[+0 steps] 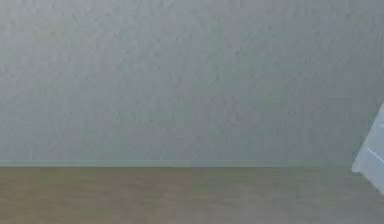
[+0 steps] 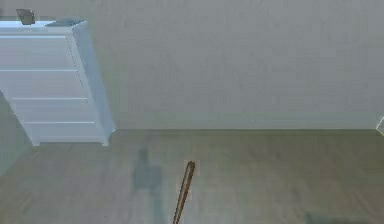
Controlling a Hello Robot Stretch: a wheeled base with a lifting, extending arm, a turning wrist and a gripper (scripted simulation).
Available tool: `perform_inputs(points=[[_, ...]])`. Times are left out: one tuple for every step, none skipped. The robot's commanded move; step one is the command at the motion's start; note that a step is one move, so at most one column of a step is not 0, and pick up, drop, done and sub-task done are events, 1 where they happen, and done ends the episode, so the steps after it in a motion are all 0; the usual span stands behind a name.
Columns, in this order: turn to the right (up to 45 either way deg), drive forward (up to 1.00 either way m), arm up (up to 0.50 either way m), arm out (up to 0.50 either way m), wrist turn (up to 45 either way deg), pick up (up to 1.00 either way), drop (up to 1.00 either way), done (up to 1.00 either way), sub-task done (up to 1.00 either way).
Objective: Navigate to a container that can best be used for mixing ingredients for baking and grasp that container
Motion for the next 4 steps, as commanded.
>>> perform_inputs(points=[[-24.0,0.00,0.00,0.00,0.0,0.00,0.00,0.00,0.00],[0.0,0.10,0.00,0.00,0.0,0.00,0.00,0.00,0.00],[45.0,0.00,0.00,0.00,0.0,0.00,0.00,0.00,0.00],[45.0,0.00,0.00,0.00,0.0,0.00,0.00,0.00,0.00]])
